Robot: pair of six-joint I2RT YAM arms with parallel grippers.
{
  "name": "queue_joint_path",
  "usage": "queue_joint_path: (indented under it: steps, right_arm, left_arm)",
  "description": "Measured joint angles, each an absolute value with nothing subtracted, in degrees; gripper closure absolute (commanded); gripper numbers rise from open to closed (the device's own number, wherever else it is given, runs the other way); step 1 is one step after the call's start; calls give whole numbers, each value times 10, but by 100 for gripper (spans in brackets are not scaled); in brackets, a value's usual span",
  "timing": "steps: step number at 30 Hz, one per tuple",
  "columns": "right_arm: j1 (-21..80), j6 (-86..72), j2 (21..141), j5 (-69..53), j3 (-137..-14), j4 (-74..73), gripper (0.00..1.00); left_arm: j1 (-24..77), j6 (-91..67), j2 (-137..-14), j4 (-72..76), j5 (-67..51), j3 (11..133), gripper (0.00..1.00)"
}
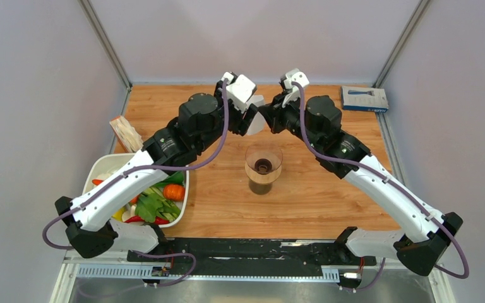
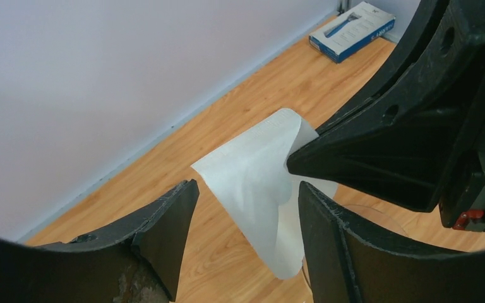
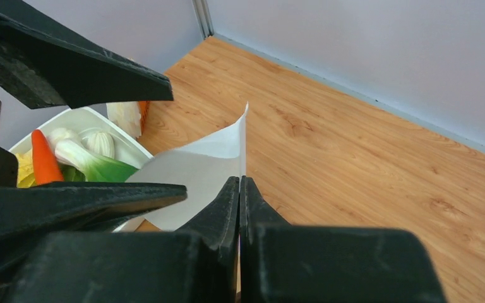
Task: Place the coffee filter in the dripper
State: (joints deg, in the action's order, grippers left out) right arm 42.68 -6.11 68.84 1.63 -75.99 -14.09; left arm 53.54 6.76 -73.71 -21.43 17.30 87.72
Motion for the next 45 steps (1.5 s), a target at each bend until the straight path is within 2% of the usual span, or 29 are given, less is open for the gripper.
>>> queue_joint_path:
  steps: [1, 2, 4, 5, 6, 7, 9, 10, 13, 19, 27, 28, 29, 31, 32, 33, 34, 35, 38, 41, 45]
  right_arm:
    - [429, -58, 692, 19, -763, -142, 100]
    - [432, -55, 695, 22, -765, -143, 100]
    - [435, -51, 696, 26, -768, -145, 100]
    - [435, -48, 697, 28, -770, -147, 100]
    - [435, -45, 697, 31, -773, -148, 100]
    - [435, -43, 697, 34, -776, -148, 100]
    - [436, -37, 697, 43, -782, -150, 100]
    - [436, -34, 697, 47, -784, -152, 100]
    - [436, -29, 697, 58, -790, -153, 100]
    - [437, -20, 698, 56, -792, -154, 62]
    - [437, 46, 698, 31, -792, -154, 58]
    - [437, 53, 698, 29, -792, -154, 60]
    - [437, 60, 698, 25, -792, -154, 66]
    - [437, 71, 698, 16, -792, -154, 89]
    - [437, 76, 698, 11, -792, -154, 98]
    - [437, 81, 698, 7, -792, -154, 100]
    - [437, 81, 698, 4, -792, -154, 100]
    - [437, 83, 698, 0, -792, -154, 100]
    - [435, 83, 697, -10, -792, -154, 100]
    - [418, 81, 685, -48, -781, -155, 100]
    - [368, 65, 653, -121, -760, -156, 100]
  left_arm:
    - [536, 69, -742, -217, 171, 880, 35]
    - [536, 70, -746, -219, 171, 883, 40]
    - [536, 73, -756, -225, 171, 885, 54]
    - [536, 73, -761, -227, 173, 886, 66]
    - [536, 75, -765, -230, 174, 886, 71]
    - [536, 76, -768, -233, 176, 886, 81]
    - [536, 77, -773, -240, 180, 886, 94]
    - [536, 77, -773, -243, 182, 886, 97]
    - [536, 74, -771, -242, 189, 886, 100]
    - [536, 61, -755, -228, 194, 868, 100]
    - [536, 62, -732, -221, 154, 864, 100]
    - [536, 64, -732, -225, 149, 866, 100]
    - [536, 65, -732, -230, 142, 869, 100]
    - [536, 66, -736, -247, 132, 880, 95]
    - [536, 67, -739, -256, 126, 887, 85]
    - [536, 67, -742, -264, 115, 896, 79]
    - [536, 67, -743, -266, 112, 898, 69]
    - [536, 68, -743, -271, 103, 902, 64]
    - [529, 68, -739, -285, 62, 908, 38]
    - [479, 51, -718, -293, -53, 905, 32]
    - [320, -30, -651, -254, -224, 874, 33]
